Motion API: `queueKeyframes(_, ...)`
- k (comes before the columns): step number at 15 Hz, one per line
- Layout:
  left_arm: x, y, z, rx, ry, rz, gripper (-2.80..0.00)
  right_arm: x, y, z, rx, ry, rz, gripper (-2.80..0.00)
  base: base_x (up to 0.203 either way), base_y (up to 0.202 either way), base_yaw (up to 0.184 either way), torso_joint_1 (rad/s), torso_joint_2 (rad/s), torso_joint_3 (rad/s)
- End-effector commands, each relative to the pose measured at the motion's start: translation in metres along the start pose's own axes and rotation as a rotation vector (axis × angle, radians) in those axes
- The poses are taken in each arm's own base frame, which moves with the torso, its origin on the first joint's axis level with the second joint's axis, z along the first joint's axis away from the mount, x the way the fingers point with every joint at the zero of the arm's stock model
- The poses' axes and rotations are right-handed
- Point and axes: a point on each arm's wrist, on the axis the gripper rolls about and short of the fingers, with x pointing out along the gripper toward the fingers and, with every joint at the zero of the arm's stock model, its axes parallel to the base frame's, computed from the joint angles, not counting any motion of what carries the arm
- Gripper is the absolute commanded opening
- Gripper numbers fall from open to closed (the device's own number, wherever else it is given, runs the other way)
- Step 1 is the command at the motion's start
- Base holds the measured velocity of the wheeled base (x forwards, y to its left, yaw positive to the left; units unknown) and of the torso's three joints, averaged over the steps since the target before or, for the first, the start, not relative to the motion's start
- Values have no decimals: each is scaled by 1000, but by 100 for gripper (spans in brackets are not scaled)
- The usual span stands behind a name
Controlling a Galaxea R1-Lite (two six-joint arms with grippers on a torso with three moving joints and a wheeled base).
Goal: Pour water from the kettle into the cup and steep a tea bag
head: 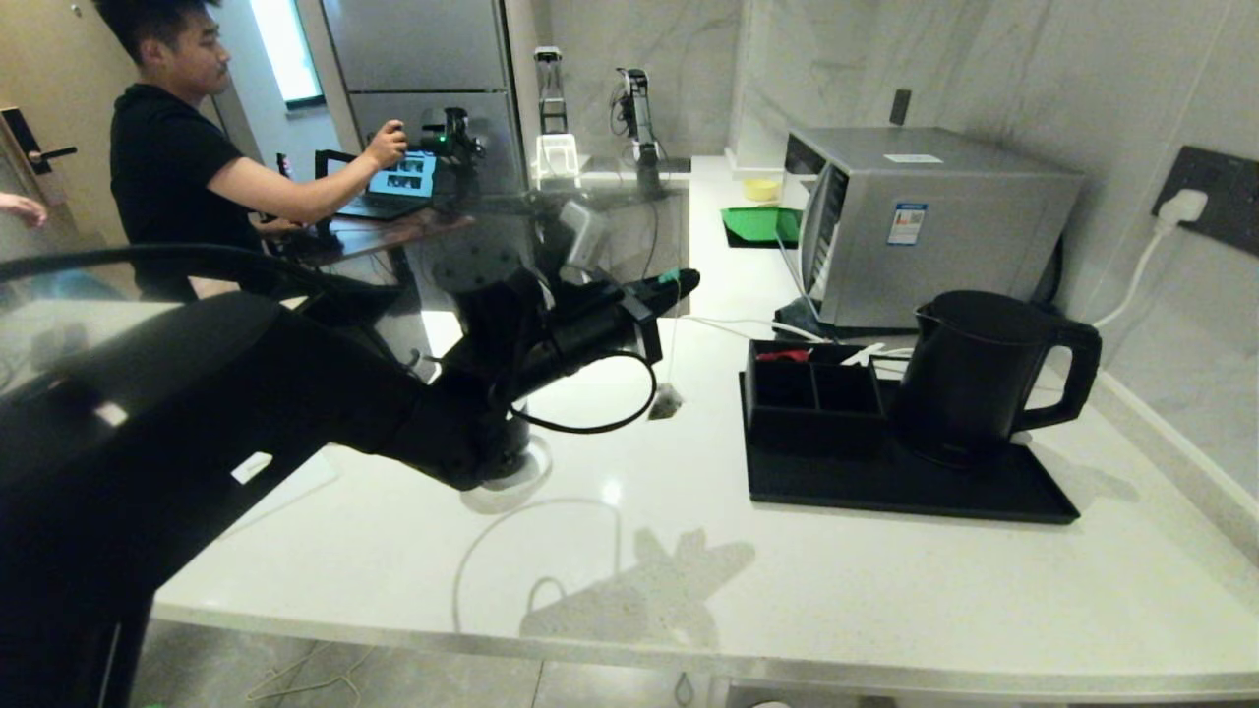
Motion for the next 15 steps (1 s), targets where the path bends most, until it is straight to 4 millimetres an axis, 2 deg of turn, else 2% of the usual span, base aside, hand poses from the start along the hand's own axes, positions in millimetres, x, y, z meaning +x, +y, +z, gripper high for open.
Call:
queueKeyframes(1,-3,5,-1,3,-1,10,-280,-5,0,-2,-5,-63,-6,-280,0,0,0,0,0,0)
queueKeyframes(5,-3,6,1,6,-6,16,-280,-13,1,-5,-12,-178,-22,-280,0,0,0,0,0,0)
queueKeyframes(8,-4,6,6,11,-13,22,-280,-13,2,-5,-13,-179,-23,-280,0,0,0,0,0,0)
queueKeyframes(15,-24,25,40,61,-56,84,-280,-13,2,-5,-12,-178,-24,-280,0,0,0,0,0,0)
